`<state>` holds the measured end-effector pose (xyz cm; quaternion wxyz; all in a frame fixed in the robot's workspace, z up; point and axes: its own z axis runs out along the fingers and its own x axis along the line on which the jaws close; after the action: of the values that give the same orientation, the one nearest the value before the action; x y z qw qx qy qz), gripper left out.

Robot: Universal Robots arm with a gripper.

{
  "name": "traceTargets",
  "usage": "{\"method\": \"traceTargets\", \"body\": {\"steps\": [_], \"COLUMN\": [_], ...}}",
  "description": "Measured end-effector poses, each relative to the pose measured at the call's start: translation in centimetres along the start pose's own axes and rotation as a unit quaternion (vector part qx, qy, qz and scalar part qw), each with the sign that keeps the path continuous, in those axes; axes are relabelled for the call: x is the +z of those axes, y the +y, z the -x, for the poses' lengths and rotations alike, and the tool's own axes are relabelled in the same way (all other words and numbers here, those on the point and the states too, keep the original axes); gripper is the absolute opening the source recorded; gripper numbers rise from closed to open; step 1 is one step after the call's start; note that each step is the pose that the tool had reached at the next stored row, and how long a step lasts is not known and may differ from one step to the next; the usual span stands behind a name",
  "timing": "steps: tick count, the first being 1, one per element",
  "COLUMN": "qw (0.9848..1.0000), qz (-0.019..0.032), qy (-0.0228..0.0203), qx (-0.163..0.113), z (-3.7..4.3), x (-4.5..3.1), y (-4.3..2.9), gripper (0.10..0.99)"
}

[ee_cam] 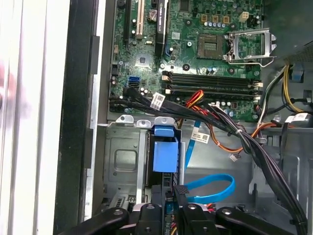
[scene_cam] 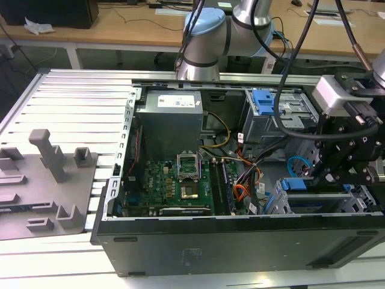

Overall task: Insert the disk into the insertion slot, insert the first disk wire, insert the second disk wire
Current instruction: 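Insert the second disk wire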

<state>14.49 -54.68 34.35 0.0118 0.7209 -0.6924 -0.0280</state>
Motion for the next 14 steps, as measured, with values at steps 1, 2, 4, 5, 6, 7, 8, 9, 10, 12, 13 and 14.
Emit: {"method": "traceTargets", "body": {"steps": [1,2,4,5,6,7,8,9,10,12,13,14], "qw": [1.0,1.0,1.0,1.0,1.0,1.0,1.0,1.0,1.0,1.0,1.0,1.0], "qz": [0.0,0.0,0.0,0.0,0.0,0.0,0.0,0.0,0.0,0.0,0.0,0.0], "qy": [0.0,0.0,0.0,0.0,0.0001,0.0001,0.0,0.0,0.0,0.0,0.0,0.0], "qx": [0.0,0.0,0.0,0.0,0.0,0.0,0.0,0.0,0.0,0.0,0.0,0.0], "z": [-0.08,-0.08,-0.09,-0.09,-0.09,-0.09,-0.1,-0.1,-0.1,-0.1,-0.1,-0.11], "x": [0.05,0.05,0.06,0.05,0.05,0.05,0.05,0.05,0.05,0.06,0.04,-0.04], "y": [0.0,0.0,0.0,0.0,0.0,0.0,0.0,0.0,0.0,0.0,0.0,0.01], "gripper": [0.239,0.239,0.239,0.161,0.106,0.106,0.106,0.106,0.106,0.106,0.106,0.106]}}
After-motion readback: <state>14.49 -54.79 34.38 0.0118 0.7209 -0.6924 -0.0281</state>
